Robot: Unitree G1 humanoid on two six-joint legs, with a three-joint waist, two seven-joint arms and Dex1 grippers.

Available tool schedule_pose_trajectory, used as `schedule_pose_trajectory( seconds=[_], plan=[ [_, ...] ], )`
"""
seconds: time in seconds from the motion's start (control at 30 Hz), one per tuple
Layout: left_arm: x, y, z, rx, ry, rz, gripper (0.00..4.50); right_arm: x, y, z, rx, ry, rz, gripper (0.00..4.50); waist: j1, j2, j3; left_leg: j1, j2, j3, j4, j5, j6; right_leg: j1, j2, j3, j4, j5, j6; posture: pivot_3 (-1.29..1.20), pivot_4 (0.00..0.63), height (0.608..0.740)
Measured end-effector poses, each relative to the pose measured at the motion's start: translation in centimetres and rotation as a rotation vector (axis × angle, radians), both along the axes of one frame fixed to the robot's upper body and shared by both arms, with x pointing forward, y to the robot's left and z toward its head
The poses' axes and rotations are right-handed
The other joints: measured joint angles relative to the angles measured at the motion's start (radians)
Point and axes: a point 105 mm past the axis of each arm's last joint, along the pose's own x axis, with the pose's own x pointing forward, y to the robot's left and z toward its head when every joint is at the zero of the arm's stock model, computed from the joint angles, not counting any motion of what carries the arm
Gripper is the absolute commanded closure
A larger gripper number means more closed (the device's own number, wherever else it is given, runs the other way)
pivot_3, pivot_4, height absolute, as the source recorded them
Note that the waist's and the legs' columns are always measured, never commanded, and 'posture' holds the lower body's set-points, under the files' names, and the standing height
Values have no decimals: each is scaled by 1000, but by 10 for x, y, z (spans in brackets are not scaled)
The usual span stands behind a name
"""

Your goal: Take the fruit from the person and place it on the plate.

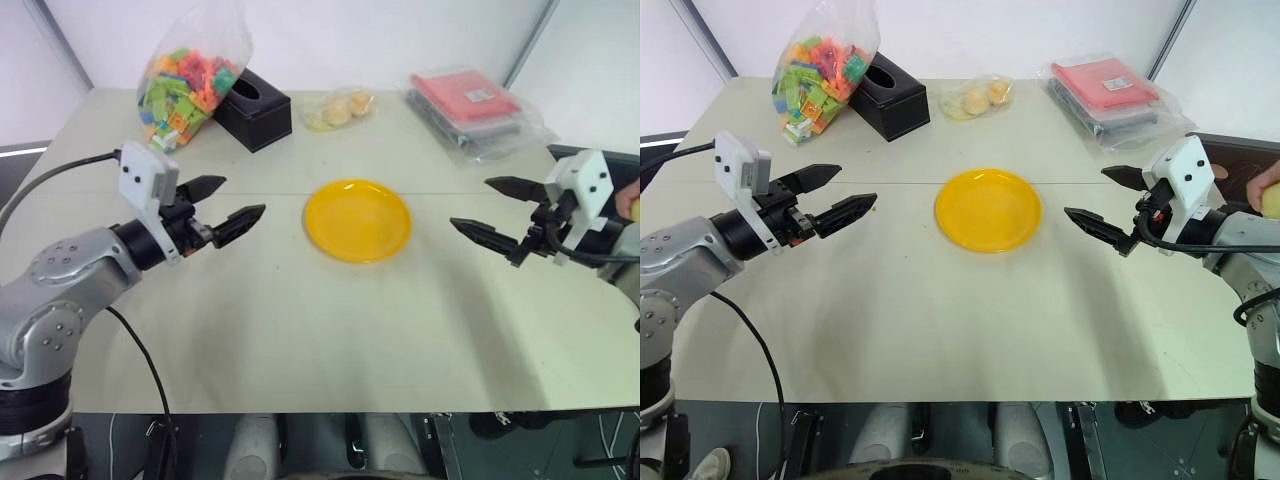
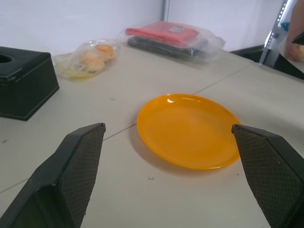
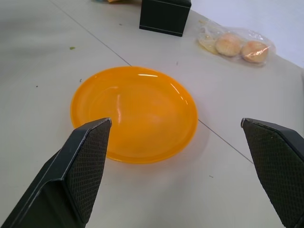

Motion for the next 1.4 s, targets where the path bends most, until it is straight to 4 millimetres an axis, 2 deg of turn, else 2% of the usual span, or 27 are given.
schedule_pose_trajectory(
  seconds=[0.5,0.6,0.7,0.77,0.93,1.07,1.23,1.4],
  plan=[
    [0,-5,-1,5,2,-18,33,2,3,1,46,-10,-2,0,0,0,0,0,0,0,0,0,0,0,0,0,0,0,0,0,150,731],
    [2,-6,2,12,-16,-14,33,10,15,21,171,-36,7,0,-4,0,0,0,0,0,0,0,0,0,0,0,0,0,0,0,150,731],
    [6,-8,3,-1,-29,-9,33,20,25,51,292,-56,-26,0,-3,0,0,0,0,-1,0,0,0,0,1,0,1,0,0,0,150,731],
    [10,-13,11,-98,-53,-26,33,30,27,66,420,-25,-62,0,2,0,0,0,0,0,0,0,0,0,0,0,1,0,0,0,150,731],
    [4,-25,26,-164,-114,-112,33,39,43,66,584,117,-41,0,4,-1,-1,-2,0,0,1,0,0,0,-1,0,-1,0,0,0,150,731],
    [2,-31,28,-170,-122,-154,33,47,52,84,655,124,-50,0,-2,-1,-1,-1,0,0,1,0,0,-1,0,0,0,0,0,0,150,731],
    [3,-32,32,-173,-140,-176,33,58,51,86,703,154,-89,0,-2,-1,-1,-2,0,0,1,0,0,-1,0,0,0,0,0,0,150,731],
    [6,-34,29,-169,-129,-170,33,62,60,91,708,156,-63,0,-3,-1,-1,-2,0,0,0,0,0,-1,0,0,0,0,0,0,150,731]
  ],
)
